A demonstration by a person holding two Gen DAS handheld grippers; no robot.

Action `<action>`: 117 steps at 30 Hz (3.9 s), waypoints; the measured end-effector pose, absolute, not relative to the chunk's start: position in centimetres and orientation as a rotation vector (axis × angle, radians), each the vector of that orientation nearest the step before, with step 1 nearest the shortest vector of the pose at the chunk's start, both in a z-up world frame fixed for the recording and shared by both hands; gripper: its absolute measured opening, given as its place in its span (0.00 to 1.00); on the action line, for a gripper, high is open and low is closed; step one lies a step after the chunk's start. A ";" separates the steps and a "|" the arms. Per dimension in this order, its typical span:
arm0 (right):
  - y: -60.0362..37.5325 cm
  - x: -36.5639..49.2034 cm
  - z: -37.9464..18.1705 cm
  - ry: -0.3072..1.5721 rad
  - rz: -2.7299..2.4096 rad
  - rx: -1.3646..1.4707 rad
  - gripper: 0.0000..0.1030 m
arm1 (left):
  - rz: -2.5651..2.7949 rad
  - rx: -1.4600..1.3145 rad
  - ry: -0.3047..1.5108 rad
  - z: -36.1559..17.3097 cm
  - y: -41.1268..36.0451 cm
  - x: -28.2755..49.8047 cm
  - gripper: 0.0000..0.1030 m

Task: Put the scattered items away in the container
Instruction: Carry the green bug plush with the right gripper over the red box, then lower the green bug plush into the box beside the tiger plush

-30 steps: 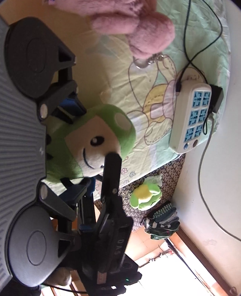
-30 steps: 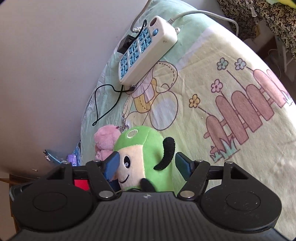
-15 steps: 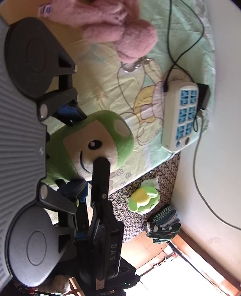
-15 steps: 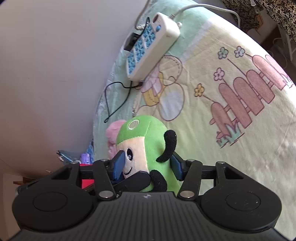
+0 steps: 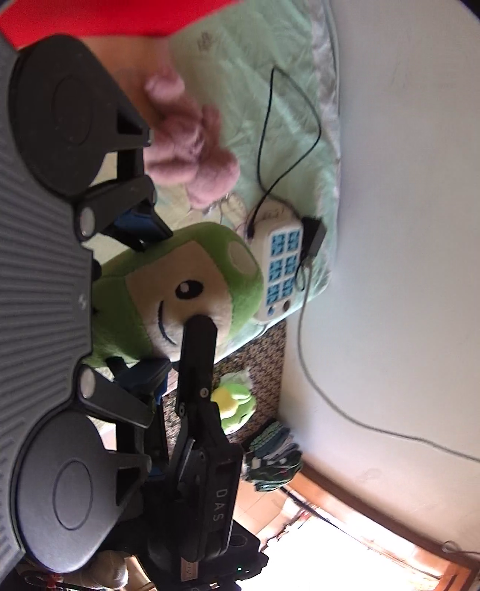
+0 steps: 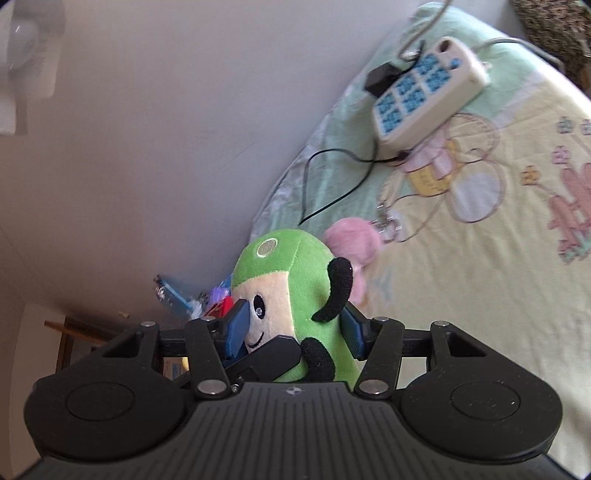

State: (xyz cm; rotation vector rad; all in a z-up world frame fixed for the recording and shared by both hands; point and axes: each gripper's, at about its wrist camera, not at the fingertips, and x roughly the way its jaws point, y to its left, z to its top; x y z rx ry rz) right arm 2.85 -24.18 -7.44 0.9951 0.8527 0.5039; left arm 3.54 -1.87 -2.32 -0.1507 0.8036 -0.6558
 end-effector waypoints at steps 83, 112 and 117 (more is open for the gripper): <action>10.6 5.6 -4.1 0.939 0.361 0.418 0.50 | -0.510 -0.043 0.766 -2.3 30.5 3.9 0.73; 10.1 0.9 -1.3 0.803 0.273 0.343 0.51 | -0.238 -0.045 0.861 -1.7 28.8 4.4 0.83; 10.1 0.5 -1.6 0.804 0.259 0.329 0.51 | -0.220 -0.040 0.861 -1.5 28.8 4.2 0.83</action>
